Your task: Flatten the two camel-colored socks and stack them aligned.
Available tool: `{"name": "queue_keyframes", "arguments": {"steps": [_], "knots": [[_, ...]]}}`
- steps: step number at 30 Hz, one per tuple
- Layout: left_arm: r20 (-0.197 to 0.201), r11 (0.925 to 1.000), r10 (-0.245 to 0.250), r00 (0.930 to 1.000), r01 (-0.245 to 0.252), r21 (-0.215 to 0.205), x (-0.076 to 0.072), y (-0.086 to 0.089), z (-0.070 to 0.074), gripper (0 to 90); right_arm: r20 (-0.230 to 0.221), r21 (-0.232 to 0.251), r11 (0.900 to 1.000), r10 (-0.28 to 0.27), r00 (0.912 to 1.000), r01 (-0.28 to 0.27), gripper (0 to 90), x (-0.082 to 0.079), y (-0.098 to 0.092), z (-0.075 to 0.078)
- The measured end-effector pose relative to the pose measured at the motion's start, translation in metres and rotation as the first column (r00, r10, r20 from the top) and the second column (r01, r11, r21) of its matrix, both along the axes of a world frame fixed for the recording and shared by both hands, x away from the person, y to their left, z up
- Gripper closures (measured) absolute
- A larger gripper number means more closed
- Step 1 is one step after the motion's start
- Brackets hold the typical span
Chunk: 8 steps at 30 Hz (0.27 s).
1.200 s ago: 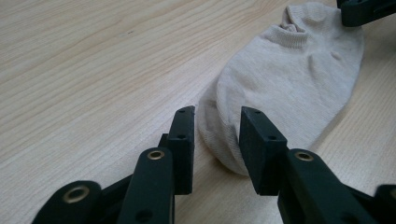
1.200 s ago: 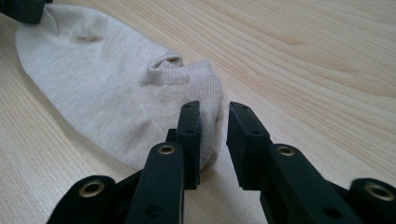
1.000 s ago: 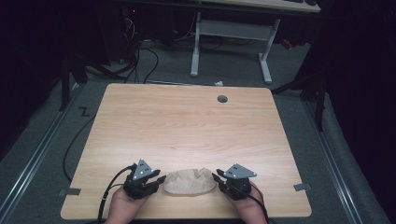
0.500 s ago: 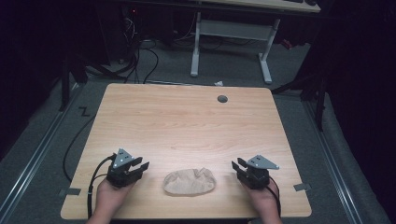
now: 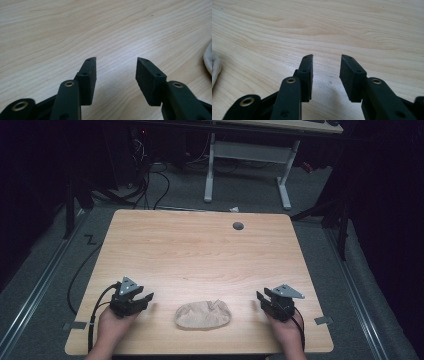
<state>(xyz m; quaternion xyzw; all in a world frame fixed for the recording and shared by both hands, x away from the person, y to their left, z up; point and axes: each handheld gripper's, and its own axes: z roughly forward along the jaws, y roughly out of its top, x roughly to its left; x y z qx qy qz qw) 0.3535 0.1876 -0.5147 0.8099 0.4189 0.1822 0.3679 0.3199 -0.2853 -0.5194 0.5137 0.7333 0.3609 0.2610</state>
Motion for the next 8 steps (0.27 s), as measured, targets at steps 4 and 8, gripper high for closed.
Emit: {"name": "queue_keyframes", "arguments": {"steps": [4,8], "knots": [[0.004,1.0000,0.003,1.0000,-0.003,-0.003,-0.0013,0.0011,0.0005,51.3,0.003,0.000,1.000,-0.001,1.0000,0.001,62.7,-0.0001,0.0004,0.0007],[0.007,0.9999,0.013,0.9999,-0.013,-0.006,-0.0046,0.0068,0.0022,51.3,0.009,-0.001,1.000,0.013,0.9999,-0.013,61.6,0.0030,0.0056,0.0021]]}}
